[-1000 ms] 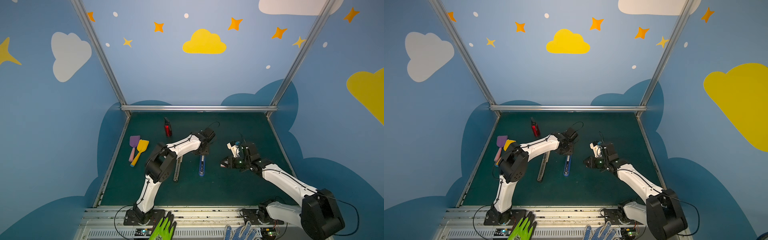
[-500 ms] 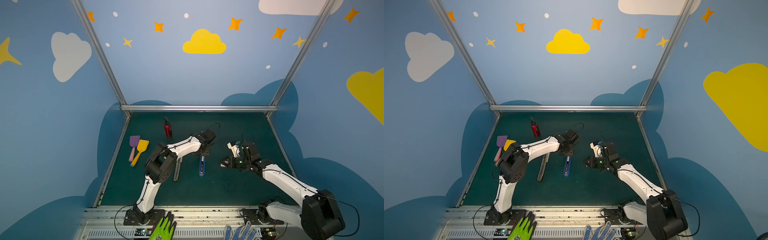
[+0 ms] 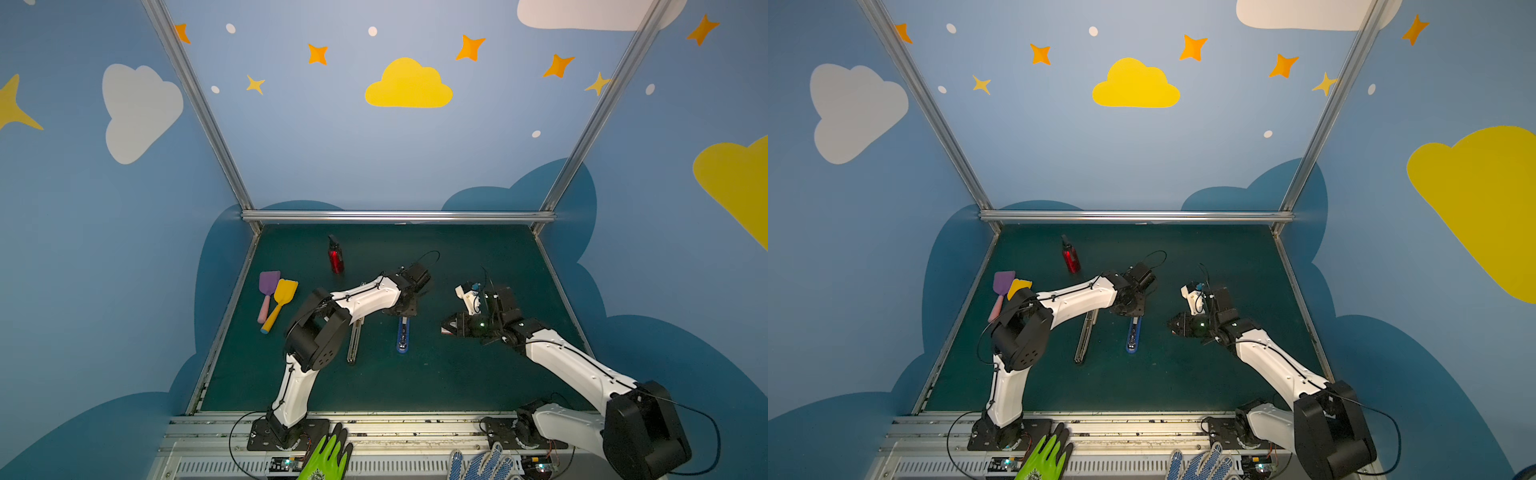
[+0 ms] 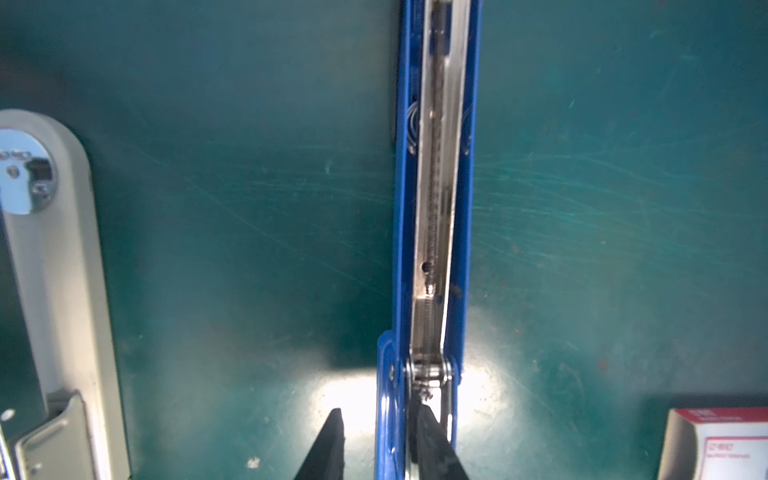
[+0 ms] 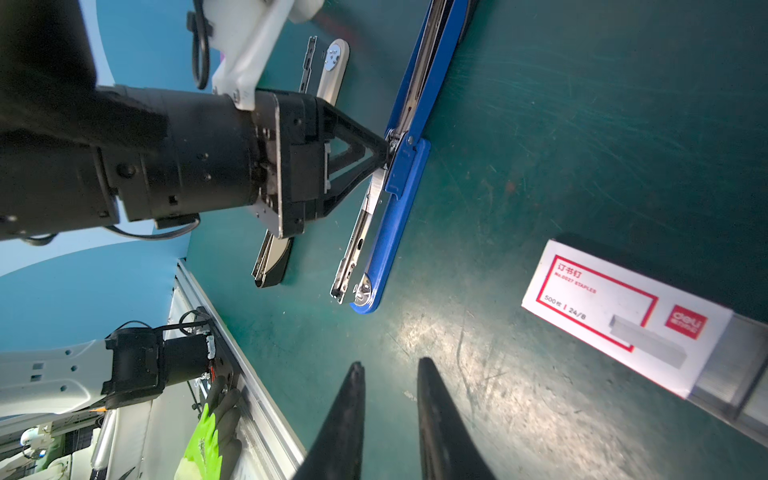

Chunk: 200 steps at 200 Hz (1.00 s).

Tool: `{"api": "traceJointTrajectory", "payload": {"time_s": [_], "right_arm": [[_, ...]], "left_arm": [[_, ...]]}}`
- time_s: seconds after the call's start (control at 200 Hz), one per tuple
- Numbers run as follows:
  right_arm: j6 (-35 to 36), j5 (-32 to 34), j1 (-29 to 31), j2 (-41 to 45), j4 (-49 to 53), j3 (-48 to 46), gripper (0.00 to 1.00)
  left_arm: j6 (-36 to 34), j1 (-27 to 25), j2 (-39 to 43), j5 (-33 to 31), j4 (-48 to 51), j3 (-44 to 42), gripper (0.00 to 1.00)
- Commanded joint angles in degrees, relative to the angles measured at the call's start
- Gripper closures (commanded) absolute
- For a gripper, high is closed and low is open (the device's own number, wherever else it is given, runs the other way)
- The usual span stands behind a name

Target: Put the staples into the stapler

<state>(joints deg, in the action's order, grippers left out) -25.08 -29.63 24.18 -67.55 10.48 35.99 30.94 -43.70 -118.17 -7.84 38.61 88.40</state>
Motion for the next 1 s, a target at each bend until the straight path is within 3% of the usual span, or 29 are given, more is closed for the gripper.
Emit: {"api": "traceJointTrajectory", "payload": {"time_s": [0.0,0.996], "right_arm": [[0.1,-0.4,-0.2,0.3,-0.1,-0.5,0.76],[0.1,-0.4,-1.0,-0.6,-0.2,-0.1,0.76]], "left_arm": [[0.7,-0.3,0.5,0.4,2.4,-1.7,0.7],[4.0,-5.0,6.6,1.6,1.6,-11.3,0.71]]}}
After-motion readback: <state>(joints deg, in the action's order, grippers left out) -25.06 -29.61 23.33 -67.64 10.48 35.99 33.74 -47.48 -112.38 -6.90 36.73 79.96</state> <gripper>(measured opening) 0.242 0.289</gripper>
